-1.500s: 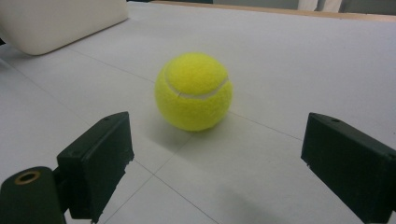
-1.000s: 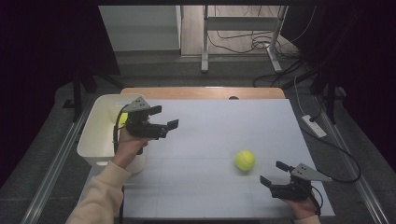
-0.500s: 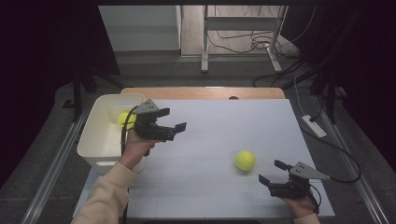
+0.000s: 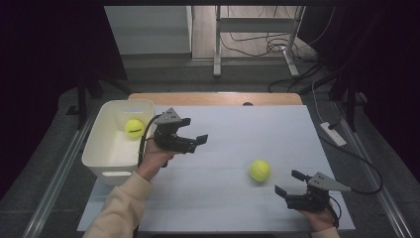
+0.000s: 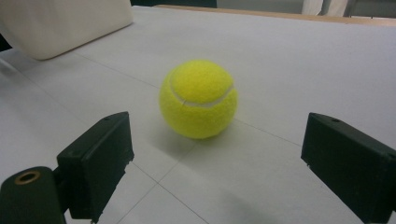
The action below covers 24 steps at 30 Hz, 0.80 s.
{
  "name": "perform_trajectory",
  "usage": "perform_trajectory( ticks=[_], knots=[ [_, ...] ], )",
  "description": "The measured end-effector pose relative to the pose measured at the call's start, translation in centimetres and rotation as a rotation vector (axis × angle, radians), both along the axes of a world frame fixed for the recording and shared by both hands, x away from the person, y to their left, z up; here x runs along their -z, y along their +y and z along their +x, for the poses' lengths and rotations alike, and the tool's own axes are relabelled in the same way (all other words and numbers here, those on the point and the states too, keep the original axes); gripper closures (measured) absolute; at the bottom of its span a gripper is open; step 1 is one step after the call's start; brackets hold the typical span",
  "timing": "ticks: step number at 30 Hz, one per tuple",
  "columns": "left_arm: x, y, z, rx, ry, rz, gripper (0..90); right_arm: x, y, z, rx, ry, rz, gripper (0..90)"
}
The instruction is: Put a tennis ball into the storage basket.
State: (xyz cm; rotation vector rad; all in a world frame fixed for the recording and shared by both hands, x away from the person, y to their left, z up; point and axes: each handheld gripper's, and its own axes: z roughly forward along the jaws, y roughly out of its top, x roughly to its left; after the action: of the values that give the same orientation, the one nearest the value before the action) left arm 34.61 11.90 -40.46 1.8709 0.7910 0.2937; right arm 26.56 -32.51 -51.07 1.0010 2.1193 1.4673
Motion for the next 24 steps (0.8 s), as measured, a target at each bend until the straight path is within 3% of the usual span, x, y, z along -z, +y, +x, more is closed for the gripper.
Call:
perform_trajectory(
  ticks=[24],
  knots=[
    [2.0, -3.2, 0.5, 0.058, 0.016, 0.039, 9.6, 0.0, 0.4, 0.5, -0.015, 0.001, 0.002, 8.6]
  ],
)
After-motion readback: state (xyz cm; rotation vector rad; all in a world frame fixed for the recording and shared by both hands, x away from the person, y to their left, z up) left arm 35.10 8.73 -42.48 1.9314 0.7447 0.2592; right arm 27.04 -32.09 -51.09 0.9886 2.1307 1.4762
